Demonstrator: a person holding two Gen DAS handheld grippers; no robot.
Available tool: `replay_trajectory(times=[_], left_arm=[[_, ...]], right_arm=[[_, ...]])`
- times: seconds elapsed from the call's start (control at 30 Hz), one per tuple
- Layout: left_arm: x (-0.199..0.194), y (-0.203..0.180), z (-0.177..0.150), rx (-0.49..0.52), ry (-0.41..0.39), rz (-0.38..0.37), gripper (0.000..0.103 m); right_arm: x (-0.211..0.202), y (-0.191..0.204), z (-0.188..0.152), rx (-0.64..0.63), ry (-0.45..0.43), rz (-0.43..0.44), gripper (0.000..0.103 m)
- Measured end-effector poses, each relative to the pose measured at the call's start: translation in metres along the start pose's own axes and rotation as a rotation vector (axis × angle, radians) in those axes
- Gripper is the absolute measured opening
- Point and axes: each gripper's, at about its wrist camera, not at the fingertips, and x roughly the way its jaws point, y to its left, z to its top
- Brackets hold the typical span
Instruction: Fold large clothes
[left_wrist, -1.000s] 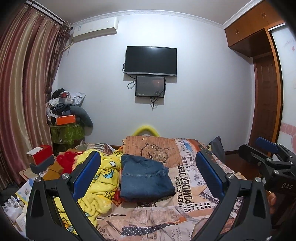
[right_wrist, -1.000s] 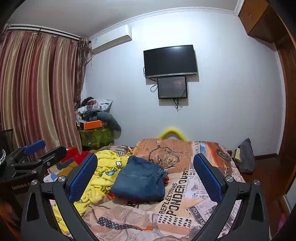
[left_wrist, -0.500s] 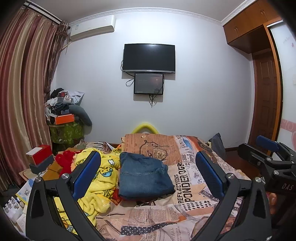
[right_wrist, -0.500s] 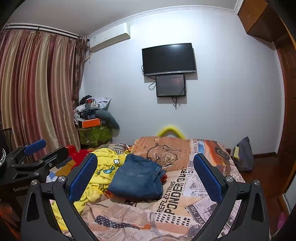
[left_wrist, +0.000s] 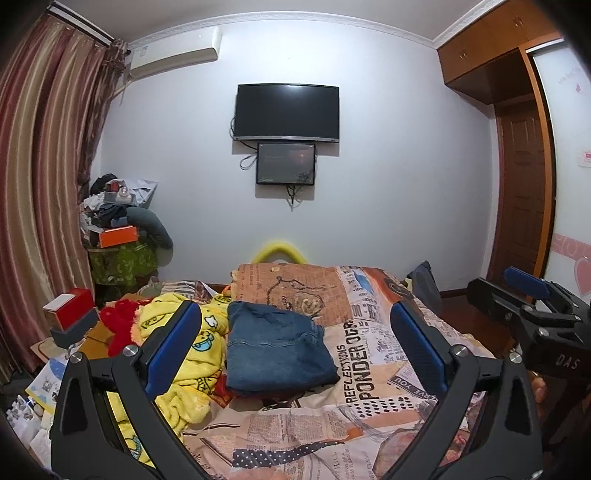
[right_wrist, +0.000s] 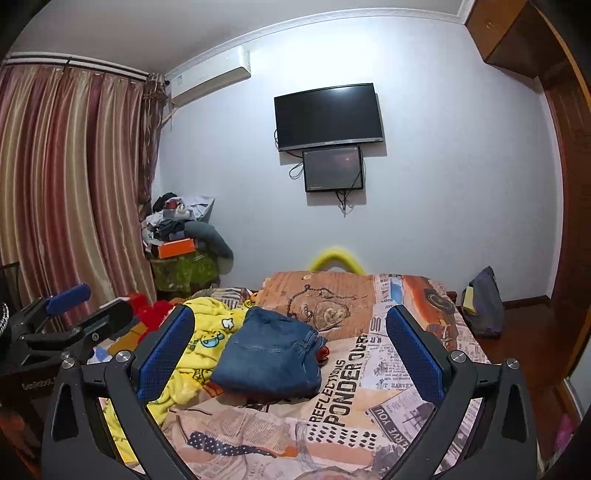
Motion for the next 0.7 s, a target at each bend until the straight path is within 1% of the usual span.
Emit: replay_trajectory(times=[0.27,0.47,0.7], left_arm=[[0.0008,-0.0017,-0.0021,0.002,-0.004,-0.003,0.103],[0.0012,0.0016,-0.0033,-0.015,0.008,-0.024,0.103],[0.0029,0.0044,-0.0065,-0.020,0.014,-0.023,0.103]], right_arm=[[-0.0002,-0.0020,0.0007,0.018,-0.006,-0.003,0.103],[0.0005,-0.0024,0.0003,0.020,-0.005,-0.005,0.103],[0.0032,-0.0017,-0.0018,0.026,0.007,-0.005,0.103]])
